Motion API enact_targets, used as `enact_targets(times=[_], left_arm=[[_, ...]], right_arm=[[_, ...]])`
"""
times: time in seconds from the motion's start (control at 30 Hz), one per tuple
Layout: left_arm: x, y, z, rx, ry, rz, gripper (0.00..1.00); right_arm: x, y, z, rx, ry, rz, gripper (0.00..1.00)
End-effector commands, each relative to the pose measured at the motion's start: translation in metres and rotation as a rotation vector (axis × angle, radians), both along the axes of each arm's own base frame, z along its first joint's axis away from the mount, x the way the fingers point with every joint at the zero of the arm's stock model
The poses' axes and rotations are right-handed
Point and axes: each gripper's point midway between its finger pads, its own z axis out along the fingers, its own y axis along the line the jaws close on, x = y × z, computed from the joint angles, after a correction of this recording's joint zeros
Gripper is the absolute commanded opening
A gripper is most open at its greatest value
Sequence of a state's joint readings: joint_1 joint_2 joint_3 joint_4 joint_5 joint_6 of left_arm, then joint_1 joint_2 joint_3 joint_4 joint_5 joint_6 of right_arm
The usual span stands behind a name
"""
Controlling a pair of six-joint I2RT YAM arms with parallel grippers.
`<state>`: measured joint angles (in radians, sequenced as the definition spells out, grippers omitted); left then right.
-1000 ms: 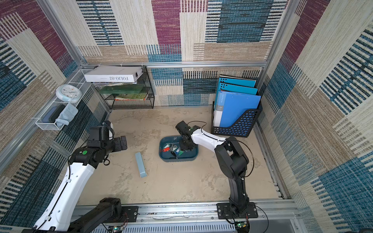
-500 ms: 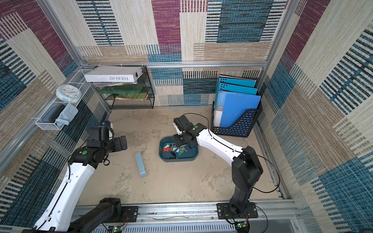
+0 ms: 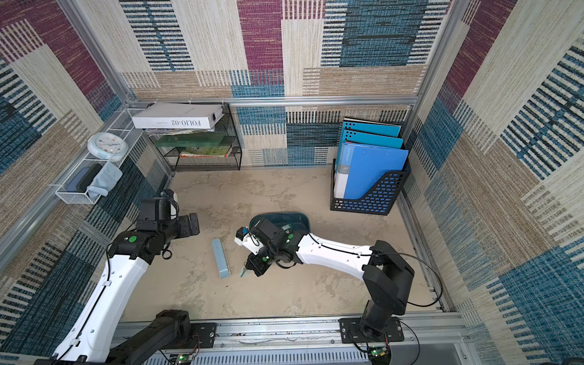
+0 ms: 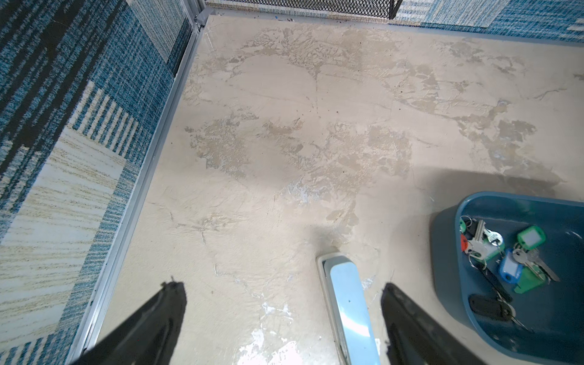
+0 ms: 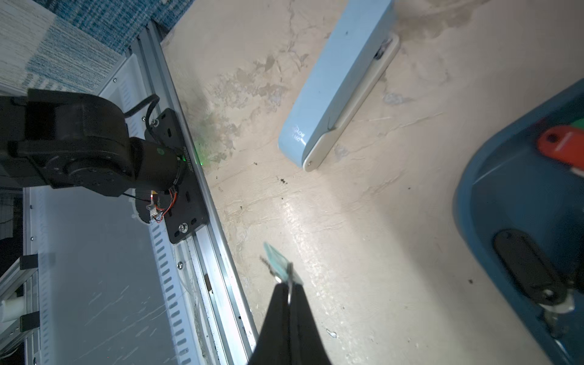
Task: Take the keys out of the storage box
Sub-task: Place the key at the center of the board, then pick up the key from the storage box.
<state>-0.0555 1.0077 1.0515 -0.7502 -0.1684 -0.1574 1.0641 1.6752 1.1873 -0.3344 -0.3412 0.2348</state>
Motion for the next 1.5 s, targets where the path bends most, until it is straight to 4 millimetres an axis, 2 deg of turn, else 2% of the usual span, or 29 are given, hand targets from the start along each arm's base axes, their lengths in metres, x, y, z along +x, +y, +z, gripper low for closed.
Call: enact_targets(times=[0.0,0.23,0.33,0.53,0.83,0.93,0.97,1.0,1.03,1.13,1.23,1.33,1.4,1.47], left_arm=[[0.000,0.000,-0.001,-0.005,-0.001,-0.001,0.99],[0.000,-0.002,-0.002,-0.010,0.003,-0.005,0.99],[0.000,-0.001,-0.002,-0.008,0.002,-0.005,0.99],[0.000,-0.001,-0.002,-0.006,0.003,-0.002,0.99],[0.000,0.000,-0.002,-0.004,0.002,-0.001,0.99],[-0.001,-0.001,-0.002,-0.004,0.002,-0.003,0.99],[0.000,-0.001,-0.001,-0.004,0.001,-0.002,0.99],[0.000,0.000,-0.002,-0.004,0.002,-0.002,0.99],[0.000,-0.001,-0.001,-0.004,0.002,-0.002,0.99],[0.000,-0.001,-0.001,-0.004,0.001,-0.002,0.99],[0.000,0.000,-0.002,-0.004,0.002,-0.002,0.99],[0.000,-0.001,-0.001,-0.006,0.001,-0.005,0.99],[0.000,-0.002,-0.001,-0.009,0.000,-0.007,0.99],[0.000,-0.003,-0.001,-0.015,0.001,-0.013,0.99]], right_arm=[[-0.004,0.010,-0.010,0.021,0.021,-0.001,0.00],[-0.001,-0.008,-0.059,-0.119,0.046,-0.064,0.00],[-0.002,-0.014,-0.073,-0.158,0.056,-0.071,0.00],[0.007,-0.020,-0.090,-0.216,0.032,-0.107,0.00],[0.018,-0.022,-0.100,-0.271,0.005,-0.132,0.10],[0.019,-0.022,-0.094,-0.271,-0.007,-0.127,0.23],[0.020,-0.022,-0.091,-0.272,-0.012,-0.127,0.33],[0.020,-0.022,-0.088,-0.271,-0.017,-0.120,0.37],[0.020,-0.021,-0.082,-0.264,-0.026,-0.115,0.39],[0.025,-0.020,-0.062,-0.251,-0.060,-0.116,0.37],[0.035,-0.019,-0.026,-0.221,-0.123,-0.140,0.37],[0.063,-0.037,0.004,-0.239,-0.231,-0.315,0.47],[0.083,-0.054,0.008,-0.253,-0.239,-0.416,0.53],[0.104,-0.068,0.002,-0.269,-0.212,-0.495,0.55]])
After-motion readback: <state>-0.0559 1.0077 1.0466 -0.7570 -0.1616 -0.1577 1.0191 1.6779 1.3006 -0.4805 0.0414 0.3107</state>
